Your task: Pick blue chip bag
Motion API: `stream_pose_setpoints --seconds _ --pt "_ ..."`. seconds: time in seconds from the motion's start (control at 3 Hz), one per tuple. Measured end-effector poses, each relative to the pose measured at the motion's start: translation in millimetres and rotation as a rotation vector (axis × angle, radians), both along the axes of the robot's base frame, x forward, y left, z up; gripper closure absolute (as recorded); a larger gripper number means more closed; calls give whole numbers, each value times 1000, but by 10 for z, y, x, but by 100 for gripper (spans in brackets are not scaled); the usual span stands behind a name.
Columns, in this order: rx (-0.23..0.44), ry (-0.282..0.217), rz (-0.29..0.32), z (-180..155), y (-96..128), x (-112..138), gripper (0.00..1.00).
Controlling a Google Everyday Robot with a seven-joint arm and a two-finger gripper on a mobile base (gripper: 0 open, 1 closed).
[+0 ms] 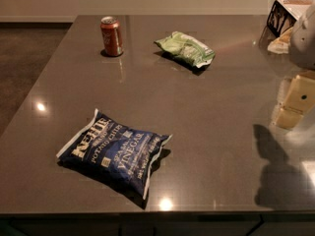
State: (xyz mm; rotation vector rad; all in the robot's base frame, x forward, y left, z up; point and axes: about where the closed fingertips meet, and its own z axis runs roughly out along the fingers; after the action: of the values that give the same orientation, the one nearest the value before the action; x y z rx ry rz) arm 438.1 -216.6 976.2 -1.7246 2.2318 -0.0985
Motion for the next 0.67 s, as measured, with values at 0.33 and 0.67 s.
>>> stream_pose_setpoints --seconds 0.33,0.67 --pt "0 0 0 0 0 0 0" --pt "29 19 37 1 241 95 0"
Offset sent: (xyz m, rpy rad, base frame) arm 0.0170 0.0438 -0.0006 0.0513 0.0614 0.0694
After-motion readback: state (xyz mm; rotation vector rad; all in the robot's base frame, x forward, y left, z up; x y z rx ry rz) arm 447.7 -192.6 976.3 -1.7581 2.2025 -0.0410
